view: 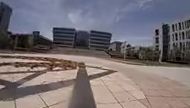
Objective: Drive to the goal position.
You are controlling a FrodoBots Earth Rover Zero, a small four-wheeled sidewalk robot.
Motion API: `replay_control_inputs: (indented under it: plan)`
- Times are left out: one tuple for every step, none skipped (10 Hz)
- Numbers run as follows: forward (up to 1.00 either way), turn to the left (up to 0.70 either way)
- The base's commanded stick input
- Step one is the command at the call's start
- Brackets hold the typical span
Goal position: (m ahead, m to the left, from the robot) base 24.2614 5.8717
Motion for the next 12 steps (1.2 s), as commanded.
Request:
replay_control_inputs:
  plan:
    - [0.66,-0.19]
    - [0.69,-0.35]
    - [0.69,-0.35]
    - [0.69,-0.35]
    - [0.69,-0.35]
    - [0.69,-0.35]
    - [0.69,-0.35]
    - [0.69,-0.35]
    - [0.69,-0.35]
    - [0.69,-0.17]
    - [0.69,0.00]
    - [0.69,0.00]
